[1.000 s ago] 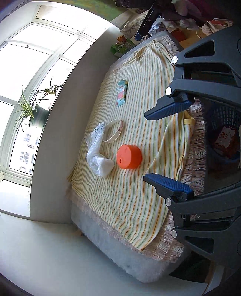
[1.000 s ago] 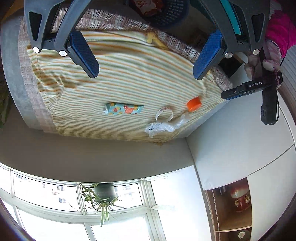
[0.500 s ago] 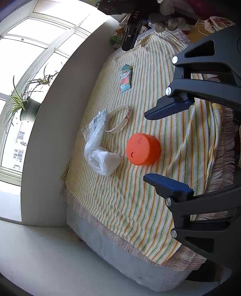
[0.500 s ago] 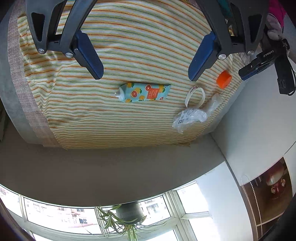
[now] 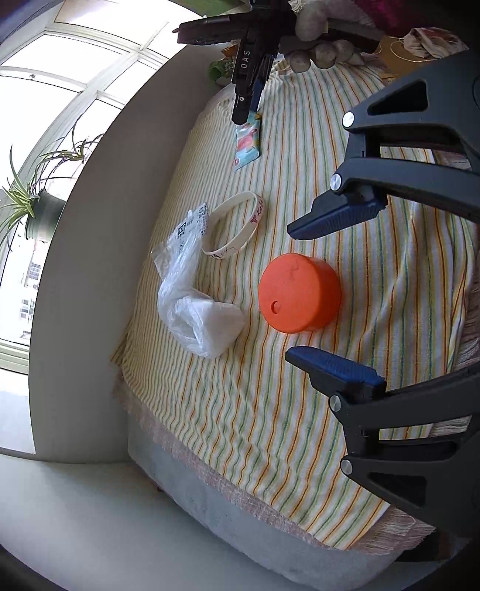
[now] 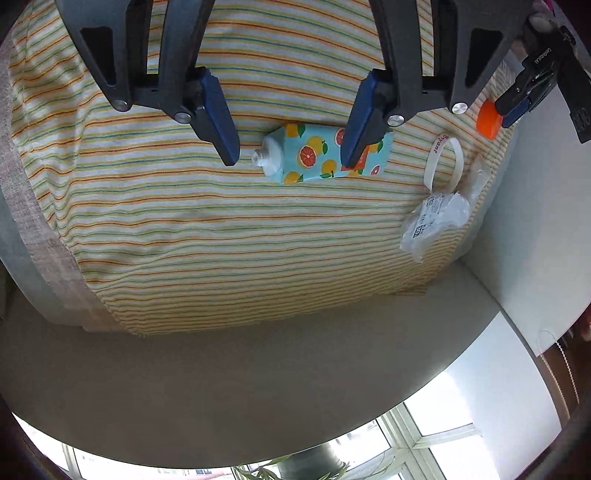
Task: Collect trash
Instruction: 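Grasp the orange cap with the left gripper while the right gripper grasps the toothpaste tube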
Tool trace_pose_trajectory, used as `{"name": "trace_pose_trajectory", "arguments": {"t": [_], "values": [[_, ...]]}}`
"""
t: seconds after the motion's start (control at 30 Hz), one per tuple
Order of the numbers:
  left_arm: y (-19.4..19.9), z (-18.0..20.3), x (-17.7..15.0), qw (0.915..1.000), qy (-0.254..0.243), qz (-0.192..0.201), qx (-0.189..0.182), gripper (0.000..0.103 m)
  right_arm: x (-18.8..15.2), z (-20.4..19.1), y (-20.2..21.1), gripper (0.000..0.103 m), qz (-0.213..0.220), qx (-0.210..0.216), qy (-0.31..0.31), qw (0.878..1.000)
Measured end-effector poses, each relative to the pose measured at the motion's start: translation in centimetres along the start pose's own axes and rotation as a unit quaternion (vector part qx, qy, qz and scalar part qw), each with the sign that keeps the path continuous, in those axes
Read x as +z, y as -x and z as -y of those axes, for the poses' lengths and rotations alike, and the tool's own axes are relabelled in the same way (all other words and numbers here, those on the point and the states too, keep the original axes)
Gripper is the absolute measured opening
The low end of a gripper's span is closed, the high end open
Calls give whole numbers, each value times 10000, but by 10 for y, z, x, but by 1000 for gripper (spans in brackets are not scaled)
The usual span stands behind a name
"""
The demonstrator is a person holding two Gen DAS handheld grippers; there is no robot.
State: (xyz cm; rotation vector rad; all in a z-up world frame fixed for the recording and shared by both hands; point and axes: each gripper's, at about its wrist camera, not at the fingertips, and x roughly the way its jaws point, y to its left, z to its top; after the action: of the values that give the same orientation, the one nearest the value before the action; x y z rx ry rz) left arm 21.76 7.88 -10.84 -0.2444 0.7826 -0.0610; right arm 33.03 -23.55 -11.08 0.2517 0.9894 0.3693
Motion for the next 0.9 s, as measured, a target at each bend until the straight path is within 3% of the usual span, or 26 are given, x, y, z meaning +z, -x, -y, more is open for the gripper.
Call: {"name": "trace_pose_trajectory", "arguments": {"t": [0.2, 0.37, 0.53, 0.63, 0.77, 0.9], "values": [[-7, -1, 0, 10000, 24, -33, 9, 62, 1, 1, -2, 45, 43, -32, 30, 10000], [-12, 1, -1, 10000, -12, -47, 47, 62, -1, -6, -3, 45, 61, -155, 253, 9995], [-14, 0, 0, 10000, 40, -38, 59, 62, -5, -12, -4, 34, 74, -325, 514, 9981], [-15, 0, 0, 9999, -14, -49, 92, 47, -5, -9, -3, 26, 104, -264, 435, 9986], [-12, 0, 0, 9999, -8, -4, 103, 47, -7, -8, 2, 19, 177, -217, 427, 9987], [-4, 0, 1, 9999, 2, 70, 106, 47, -8, -10, 7, 18, 285, -192, 443, 9984]]}}
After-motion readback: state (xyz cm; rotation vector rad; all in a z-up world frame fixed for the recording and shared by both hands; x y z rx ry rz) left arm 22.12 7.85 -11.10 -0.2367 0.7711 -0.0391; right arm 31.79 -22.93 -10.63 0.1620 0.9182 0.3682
